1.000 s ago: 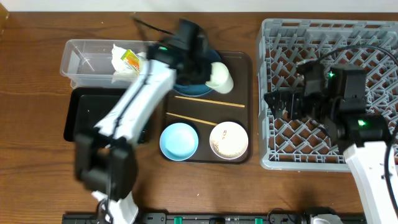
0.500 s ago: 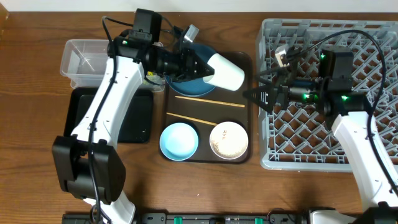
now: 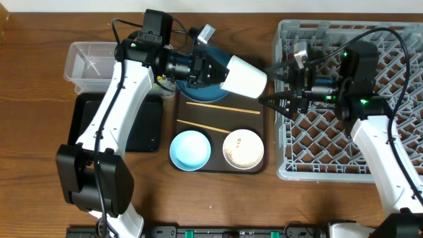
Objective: Sort waste into correct bins and load items into the dishwasher rack
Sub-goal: 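Lift the cup with the left gripper and hand it to the right gripper, then carry the cup with the right gripper over the dish rack and lower it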
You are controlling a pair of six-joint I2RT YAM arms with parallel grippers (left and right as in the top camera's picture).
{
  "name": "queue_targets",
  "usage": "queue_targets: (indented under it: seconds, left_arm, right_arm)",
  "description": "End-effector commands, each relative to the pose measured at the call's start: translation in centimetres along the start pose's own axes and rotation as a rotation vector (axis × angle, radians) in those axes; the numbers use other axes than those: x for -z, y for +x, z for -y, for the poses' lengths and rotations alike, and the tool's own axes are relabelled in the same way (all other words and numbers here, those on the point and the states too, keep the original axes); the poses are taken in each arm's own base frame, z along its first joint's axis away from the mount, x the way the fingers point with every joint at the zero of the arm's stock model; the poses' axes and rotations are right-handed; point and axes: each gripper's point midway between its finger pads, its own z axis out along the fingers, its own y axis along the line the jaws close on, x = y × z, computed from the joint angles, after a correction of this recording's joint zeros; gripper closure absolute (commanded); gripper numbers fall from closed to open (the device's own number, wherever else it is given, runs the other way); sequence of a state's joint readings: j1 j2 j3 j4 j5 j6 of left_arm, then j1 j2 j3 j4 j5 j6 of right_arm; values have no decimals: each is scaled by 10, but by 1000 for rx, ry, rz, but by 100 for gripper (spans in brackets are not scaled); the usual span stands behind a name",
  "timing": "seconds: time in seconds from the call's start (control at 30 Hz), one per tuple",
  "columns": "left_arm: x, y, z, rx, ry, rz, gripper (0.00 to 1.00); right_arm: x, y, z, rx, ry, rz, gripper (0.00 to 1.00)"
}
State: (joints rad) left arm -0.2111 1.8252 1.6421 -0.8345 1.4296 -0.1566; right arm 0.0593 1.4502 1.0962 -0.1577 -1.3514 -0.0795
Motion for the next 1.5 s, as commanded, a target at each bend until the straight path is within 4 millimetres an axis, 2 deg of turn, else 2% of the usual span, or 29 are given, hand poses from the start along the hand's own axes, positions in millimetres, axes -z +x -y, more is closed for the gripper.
queue_targets:
  seconds: [0.0,0.37,0.6,0.83,0.93,1.03,1.1,1.27,1.37,1.47]
  left_arm:
    - [0,3,4,2,47,-13,94]
    - [-5,6,8,0,68,-31,94]
    - [-10,9,10,-2,71,-42,94]
    - [-10,9,10,-2,71,-42,94]
    - [-10,9,10,-2,71,-42,94]
    - [-10,9,10,-2,70,-42,93]
    - [-10,8,8,-1,64,-40,84]
    - [-10,8,6,-2,50,-37,71]
    - [-10,6,-2,-2,1,-27,70]
    - [-9,2,-19,-4,-98,-5,68]
  right_arm:
    - [-1,-11,-11,-20,-59,14,3]
    - [-26,-12,-21,25,-78,-6,10]
    - [-28,-19,-24,35,-86,7,21]
    - [-28,-23,-25,50,-93,15,27]
    - [-28,-23,-26,43,-97,14,36]
    - [-28,-23,-27,44,-103,13,50]
    - [-27,-23,-26,43,-100,15,55]
    - [-13,-27,-13,4,-49,34,56]
    - [6,-29,7,-102,39,60,56]
    - [33,-25,32,-199,151,90,53]
